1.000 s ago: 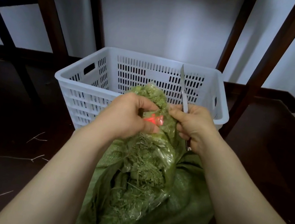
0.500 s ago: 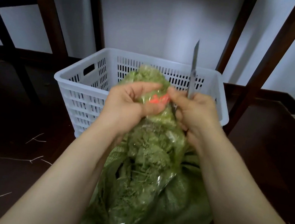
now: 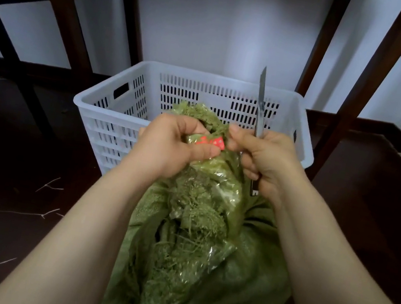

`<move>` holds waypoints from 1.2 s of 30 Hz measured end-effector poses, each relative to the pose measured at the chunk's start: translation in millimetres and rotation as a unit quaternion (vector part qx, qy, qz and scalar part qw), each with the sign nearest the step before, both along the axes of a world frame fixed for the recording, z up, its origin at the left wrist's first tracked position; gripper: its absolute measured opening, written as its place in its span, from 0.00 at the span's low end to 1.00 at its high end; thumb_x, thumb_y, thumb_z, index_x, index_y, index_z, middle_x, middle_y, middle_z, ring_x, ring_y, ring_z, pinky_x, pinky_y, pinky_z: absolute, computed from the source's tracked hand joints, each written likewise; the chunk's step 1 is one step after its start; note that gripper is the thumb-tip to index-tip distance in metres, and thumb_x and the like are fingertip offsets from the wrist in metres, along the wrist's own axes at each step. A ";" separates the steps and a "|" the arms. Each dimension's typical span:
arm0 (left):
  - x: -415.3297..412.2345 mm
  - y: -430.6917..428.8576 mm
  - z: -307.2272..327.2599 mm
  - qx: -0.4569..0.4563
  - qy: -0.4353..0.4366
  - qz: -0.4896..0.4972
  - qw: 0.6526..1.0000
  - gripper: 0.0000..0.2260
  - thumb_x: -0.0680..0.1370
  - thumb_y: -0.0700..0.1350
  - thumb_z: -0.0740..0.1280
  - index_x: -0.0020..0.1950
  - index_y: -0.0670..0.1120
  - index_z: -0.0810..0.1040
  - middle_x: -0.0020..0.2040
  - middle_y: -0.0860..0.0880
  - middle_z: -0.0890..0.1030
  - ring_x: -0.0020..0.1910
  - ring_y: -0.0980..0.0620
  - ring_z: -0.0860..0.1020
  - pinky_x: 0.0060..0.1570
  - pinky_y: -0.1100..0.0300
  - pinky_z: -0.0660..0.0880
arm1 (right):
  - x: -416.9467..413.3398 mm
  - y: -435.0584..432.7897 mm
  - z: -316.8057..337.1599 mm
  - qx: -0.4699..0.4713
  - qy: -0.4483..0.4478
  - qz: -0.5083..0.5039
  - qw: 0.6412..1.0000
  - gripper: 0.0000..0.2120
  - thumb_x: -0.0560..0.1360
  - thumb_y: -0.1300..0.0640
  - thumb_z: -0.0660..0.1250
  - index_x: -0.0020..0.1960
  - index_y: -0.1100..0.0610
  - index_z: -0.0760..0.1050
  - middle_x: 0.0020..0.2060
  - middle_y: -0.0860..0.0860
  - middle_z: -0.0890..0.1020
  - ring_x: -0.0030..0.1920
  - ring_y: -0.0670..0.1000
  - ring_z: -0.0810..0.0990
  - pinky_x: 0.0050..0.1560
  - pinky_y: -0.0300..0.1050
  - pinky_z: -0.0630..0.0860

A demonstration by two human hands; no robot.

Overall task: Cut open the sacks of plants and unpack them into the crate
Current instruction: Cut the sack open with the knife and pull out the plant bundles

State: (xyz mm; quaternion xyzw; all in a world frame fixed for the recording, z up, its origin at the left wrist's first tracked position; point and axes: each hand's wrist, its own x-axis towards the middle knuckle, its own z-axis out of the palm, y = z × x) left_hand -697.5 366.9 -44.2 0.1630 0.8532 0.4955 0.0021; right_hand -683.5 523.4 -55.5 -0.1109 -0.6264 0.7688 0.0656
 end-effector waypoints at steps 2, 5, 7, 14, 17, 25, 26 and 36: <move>-2.8 -4.4 -2.0 -0.004 -0.039 -0.019 0.999 0.15 0.57 0.58 0.75 0.39 0.52 0.83 0.38 0.47 0.84 0.40 0.44 0.81 0.53 0.44 0.77 | -1.0 2.6 -3.6 -0.027 -0.022 0.003 0.999 0.09 0.72 0.59 0.71 0.39 0.63 0.74 0.22 0.49 0.76 0.15 0.42 0.60 0.15 0.31 0.56; -7.5 -11.7 -2.2 0.000 -0.080 -0.063 0.995 0.08 0.64 0.46 0.77 0.40 0.48 0.82 0.36 0.52 0.84 0.39 0.54 0.82 0.52 0.55 0.77 | -1.2 13.5 -4.3 -0.048 -0.063 0.029 0.996 0.08 0.71 0.59 0.72 0.43 0.63 0.75 0.20 0.48 0.73 0.14 0.41 0.59 0.14 0.30 0.54; -7.5 -16.0 -0.4 0.001 -0.099 -0.091 0.991 0.06 0.67 0.38 0.75 0.42 0.45 0.81 0.34 0.52 0.83 0.35 0.57 0.80 0.46 0.60 0.77 | -0.2 19.3 -5.4 -0.043 -0.082 0.052 0.994 0.08 0.70 0.58 0.72 0.42 0.61 0.74 0.21 0.48 0.73 0.14 0.41 0.59 0.14 0.30 0.54; -2.8 -5.9 -5.1 -0.019 -0.096 -0.095 0.991 0.12 0.69 0.36 0.75 0.44 0.51 0.79 0.47 0.50 0.80 0.40 0.55 0.78 0.41 0.67 0.75 | 0.4 18.6 -5.7 -0.278 -0.104 0.068 0.952 0.06 0.80 0.61 0.58 0.48 0.59 0.73 0.23 0.48 0.77 0.13 0.43 0.58 0.14 0.30 0.51; -1.7 -2.9 -5.1 0.008 -0.092 -0.078 0.993 0.12 0.69 0.34 0.74 0.42 0.51 0.79 0.42 0.50 0.80 0.41 0.52 0.78 0.45 0.61 0.76 | -0.9 17.0 -10.7 -0.319 -0.078 0.066 0.942 0.16 0.80 0.51 0.58 0.54 0.64 0.73 0.41 0.61 0.83 0.13 0.43 0.58 0.13 0.31 0.55; -5.4 -8.7 -8.2 0.164 -0.126 -0.047 0.977 0.13 0.67 0.28 0.72 0.46 0.43 0.80 0.38 0.47 0.82 0.33 0.55 0.80 0.34 0.65 0.78 | 0.6 10.1 -4.7 -0.007 -0.067 0.038 0.997 0.26 0.65 0.52 0.75 0.57 0.66 0.73 0.44 0.57 0.84 0.16 0.41 0.60 0.14 0.32 0.57; -5.2 -7.3 -8.2 0.183 -0.128 -0.047 0.974 0.14 0.67 0.28 0.72 0.47 0.42 0.79 0.38 0.47 0.82 0.33 0.55 0.80 0.34 0.66 0.77 | 1.4 6.0 -5.6 0.011 -0.069 0.049 0.996 0.27 0.62 0.52 0.76 0.55 0.66 0.74 0.41 0.57 0.84 0.16 0.41 0.60 0.15 0.32 0.56; 1.2 -12.2 5.8 0.043 -0.157 -0.055 0.985 0.57 0.50 0.64 0.80 0.74 0.51 0.61 0.71 0.50 0.69 0.65 0.49 0.74 0.66 0.46 0.70 | 0.4 -3.9 -7.6 0.038 -0.042 -0.047 0.997 0.08 0.75 0.58 0.69 0.40 0.57 0.73 0.17 0.46 0.70 0.14 0.41 0.62 0.14 0.32 0.57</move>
